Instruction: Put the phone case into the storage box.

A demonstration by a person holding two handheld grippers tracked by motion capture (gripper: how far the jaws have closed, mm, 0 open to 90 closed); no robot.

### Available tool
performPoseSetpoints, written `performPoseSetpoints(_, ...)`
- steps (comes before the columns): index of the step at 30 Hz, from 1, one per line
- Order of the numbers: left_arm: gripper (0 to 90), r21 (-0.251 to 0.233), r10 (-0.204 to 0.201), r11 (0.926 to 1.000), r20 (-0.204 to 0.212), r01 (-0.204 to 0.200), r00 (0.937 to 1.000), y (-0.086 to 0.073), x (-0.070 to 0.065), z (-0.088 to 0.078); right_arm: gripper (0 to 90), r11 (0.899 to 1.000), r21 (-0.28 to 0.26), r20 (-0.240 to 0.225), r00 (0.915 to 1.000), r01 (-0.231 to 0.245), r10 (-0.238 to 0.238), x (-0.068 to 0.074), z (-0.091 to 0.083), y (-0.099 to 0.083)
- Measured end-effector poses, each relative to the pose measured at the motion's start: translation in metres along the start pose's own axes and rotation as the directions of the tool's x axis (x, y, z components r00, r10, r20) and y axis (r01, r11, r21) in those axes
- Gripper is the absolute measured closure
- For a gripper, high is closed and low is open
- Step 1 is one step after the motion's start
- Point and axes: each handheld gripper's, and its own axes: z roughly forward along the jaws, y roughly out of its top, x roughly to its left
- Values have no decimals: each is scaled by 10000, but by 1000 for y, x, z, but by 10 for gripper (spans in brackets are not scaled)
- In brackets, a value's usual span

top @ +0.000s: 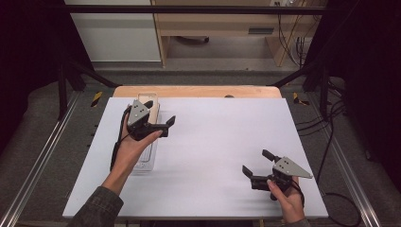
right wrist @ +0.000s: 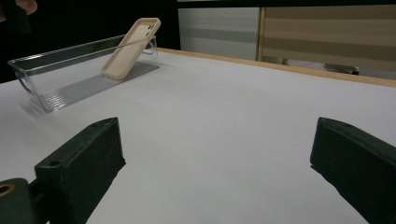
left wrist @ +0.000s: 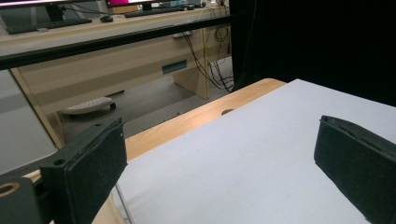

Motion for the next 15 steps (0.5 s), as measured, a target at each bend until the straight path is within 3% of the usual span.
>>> performPoseSetpoints(8,22,-120,592,9982,146,-591,9981,4,-13,-3,26,10000,-4,-1,10000,8,-8,0,0,0)
performPoseSetpoints(15,22,-129,736,9972,432,-731,9963,5,-26,-5,26,10000,-18,8,10000,14,-14,0,0,0)
